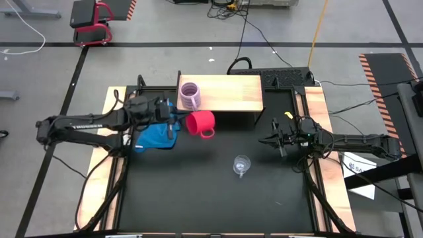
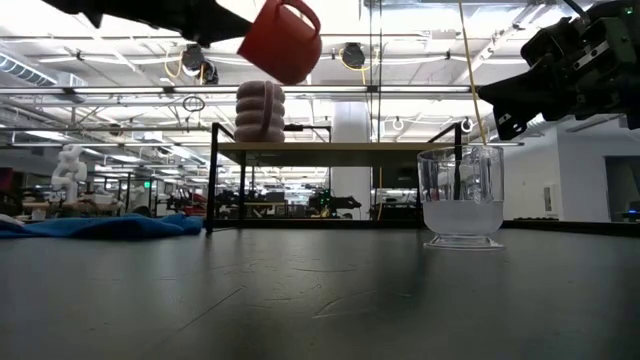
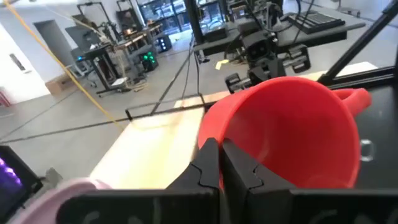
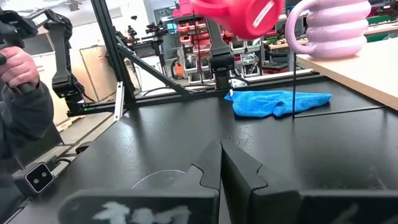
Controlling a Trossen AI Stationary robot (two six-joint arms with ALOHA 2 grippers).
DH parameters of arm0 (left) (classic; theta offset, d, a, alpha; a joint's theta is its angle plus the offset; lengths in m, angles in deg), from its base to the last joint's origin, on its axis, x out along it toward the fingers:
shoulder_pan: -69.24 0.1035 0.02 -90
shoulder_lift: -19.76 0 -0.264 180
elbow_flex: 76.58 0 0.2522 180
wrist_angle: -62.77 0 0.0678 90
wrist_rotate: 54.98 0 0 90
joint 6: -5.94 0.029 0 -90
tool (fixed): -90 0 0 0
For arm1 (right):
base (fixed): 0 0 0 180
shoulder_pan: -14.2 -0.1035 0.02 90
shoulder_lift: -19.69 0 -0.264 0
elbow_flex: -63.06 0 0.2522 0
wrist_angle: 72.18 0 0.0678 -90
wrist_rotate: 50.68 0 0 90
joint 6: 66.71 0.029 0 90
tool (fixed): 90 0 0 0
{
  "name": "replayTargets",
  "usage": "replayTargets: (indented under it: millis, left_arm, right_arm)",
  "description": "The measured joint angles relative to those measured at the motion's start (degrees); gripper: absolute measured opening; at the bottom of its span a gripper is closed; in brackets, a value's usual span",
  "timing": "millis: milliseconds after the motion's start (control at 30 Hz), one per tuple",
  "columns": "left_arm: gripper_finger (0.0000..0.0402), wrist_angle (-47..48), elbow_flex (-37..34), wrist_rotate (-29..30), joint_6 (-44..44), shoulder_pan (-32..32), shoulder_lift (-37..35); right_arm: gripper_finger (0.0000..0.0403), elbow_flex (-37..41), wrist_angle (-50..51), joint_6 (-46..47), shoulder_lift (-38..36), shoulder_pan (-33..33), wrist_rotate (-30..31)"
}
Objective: Stack small to large cups/mugs on shelf
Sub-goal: Put the red mug on the shelf
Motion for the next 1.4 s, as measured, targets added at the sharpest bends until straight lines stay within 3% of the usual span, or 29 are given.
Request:
replayTargets:
  millis: [267, 833, 1133, 1400]
  left_arm:
    - [0.0001, 1.29, 3.43, -5.64, 1.53, 4.36, 4.06]
    - [0.0001, 1.29, 4.99, -7.76, 1.92, 5.81, 4.37]
    - [0.0001, 9.41, 18.15, -7.85, 3.15, 8.38, 9.21]
    - [0.0001, 24.67, 34.01, -10.35, 6.86, 12.04, 18.82]
  right_arm:
    - [0.0, 0.0, 0.01, 0.0, 0.0, -0.01, 0.0]
    - [0.0, 0.0, 0.02, -0.83, 0.0, -0.02, 0.02]
    - [0.0, -0.01, 0.0, -1.68, -0.01, -0.02, 0.02]
    - [0.0, 0.0, 0.17, -1.53, 0.0, -0.02, 0.02]
